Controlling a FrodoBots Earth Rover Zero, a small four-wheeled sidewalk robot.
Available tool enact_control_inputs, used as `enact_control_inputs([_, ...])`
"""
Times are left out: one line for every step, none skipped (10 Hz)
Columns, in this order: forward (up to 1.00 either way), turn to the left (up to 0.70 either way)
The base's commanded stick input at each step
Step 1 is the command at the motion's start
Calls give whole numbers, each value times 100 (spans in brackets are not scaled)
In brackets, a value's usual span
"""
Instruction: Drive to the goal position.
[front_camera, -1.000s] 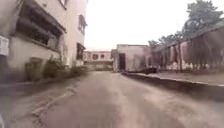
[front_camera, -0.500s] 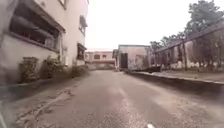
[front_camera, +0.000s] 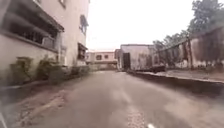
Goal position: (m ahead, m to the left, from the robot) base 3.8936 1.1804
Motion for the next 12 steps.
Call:
enact_control_inputs([85,0])
enact_control_inputs([85,0])
enact_control_inputs([85,0])
enact_control_inputs([85,0])
enact_control_inputs([85,0])
enact_control_inputs([85,0])
enact_control_inputs([85,0])
enact_control_inputs([85,0])
enact_control_inputs([85,0])
enact_control_inputs([85,0])
enact_control_inputs([85,0])
enact_control_inputs([85,0])
